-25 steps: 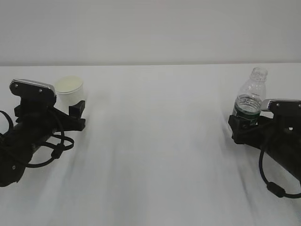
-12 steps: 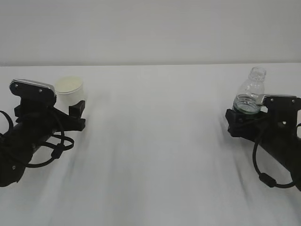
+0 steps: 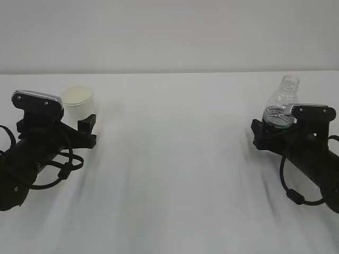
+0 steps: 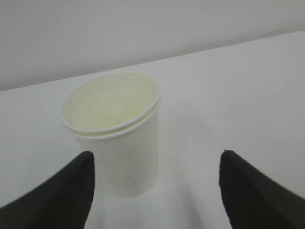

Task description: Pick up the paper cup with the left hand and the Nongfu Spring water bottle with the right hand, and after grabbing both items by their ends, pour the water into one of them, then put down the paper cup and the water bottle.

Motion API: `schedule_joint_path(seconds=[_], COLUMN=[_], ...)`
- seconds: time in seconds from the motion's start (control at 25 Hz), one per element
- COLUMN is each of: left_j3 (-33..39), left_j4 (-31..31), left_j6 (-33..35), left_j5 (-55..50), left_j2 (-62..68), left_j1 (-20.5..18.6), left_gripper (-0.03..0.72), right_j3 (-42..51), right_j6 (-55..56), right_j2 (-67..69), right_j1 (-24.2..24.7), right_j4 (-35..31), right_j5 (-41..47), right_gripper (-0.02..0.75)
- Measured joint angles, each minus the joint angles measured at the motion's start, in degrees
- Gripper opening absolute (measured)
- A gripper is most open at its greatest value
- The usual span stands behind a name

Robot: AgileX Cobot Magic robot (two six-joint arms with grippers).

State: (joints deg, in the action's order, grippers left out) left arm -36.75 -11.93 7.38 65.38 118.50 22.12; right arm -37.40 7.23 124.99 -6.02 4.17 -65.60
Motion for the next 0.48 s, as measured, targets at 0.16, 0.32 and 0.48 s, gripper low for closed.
schedule_joint_path(seconds=[0.16, 0.32, 0.48], left_j3=[0.0, 0.0, 0.0], left_j4=[0.0, 0.0, 0.0], left_j6=[0.0, 0.0, 0.0], left_j5=[0.0, 0.0, 0.0], left_j2=[0.2, 0.2, 0.2], left_j1=[0.0, 0.0, 0.0], left_gripper=[0.587, 0.587, 0.587], right_j3=[-0.72, -0.82, -0.93], right_j6=[0.0, 0.0, 0.04], right_j2=[0.0, 0.04, 0.17], right_j1=[0.0, 0.0, 0.0], right_j4=[0.0, 0.0, 0.0], right_j5=[0.0, 0.0, 0.0], right_gripper=[0.632, 0.627, 0.606])
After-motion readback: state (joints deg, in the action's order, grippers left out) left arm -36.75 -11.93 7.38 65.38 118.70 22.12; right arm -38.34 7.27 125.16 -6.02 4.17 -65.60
